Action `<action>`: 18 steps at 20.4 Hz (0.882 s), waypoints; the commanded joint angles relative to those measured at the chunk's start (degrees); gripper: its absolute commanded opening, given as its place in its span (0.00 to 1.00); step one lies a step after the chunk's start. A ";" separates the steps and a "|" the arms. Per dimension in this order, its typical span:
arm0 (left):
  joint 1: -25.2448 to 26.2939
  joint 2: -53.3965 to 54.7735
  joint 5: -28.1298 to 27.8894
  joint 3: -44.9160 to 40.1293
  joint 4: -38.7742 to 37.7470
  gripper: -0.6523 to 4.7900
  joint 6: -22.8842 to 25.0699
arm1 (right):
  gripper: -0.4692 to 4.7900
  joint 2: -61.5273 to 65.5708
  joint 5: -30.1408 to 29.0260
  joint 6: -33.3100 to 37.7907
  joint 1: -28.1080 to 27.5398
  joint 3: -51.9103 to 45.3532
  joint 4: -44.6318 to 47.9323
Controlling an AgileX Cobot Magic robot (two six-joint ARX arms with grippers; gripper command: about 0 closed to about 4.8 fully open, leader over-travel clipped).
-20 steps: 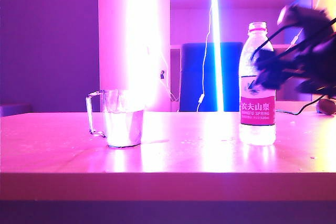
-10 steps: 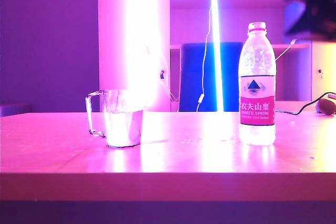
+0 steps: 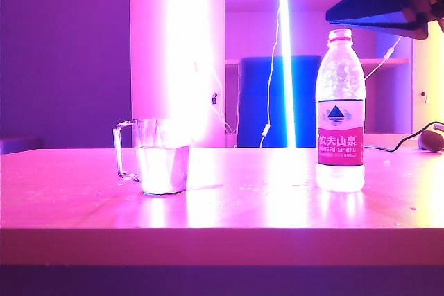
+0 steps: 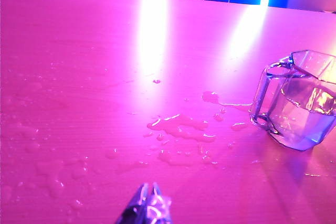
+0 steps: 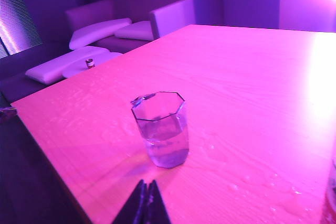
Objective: Pick up the mineral water bottle on the table and pour water into the mug until it's half full.
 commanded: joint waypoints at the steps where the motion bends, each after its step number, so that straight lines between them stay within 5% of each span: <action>1: -0.02 0.04 0.20 0.28 0.33 0.12 -0.07 | 0.09 -5.09 5.51 -0.13 3.08 0.39 -6.01; 4: -0.28 0.04 -1.05 0.28 -0.55 0.12 -0.07 | 0.09 -9.66 3.10 -2.10 3.28 0.33 -8.41; 7: -0.39 0.04 -1.05 0.28 -0.70 0.12 -0.07 | 0.09 -19.39 11.67 -8.81 1.55 0.00 -12.66; 12: -0.31 0.04 -1.14 0.28 -0.94 0.12 -0.07 | 0.09 -43.78 23.32 -9.68 -7.52 -4.83 -20.48; 18: -0.33 0.04 -1.14 0.28 -0.96 0.12 -0.07 | 0.09 -49.29 24.13 -8.81 -18.67 -11.21 -26.58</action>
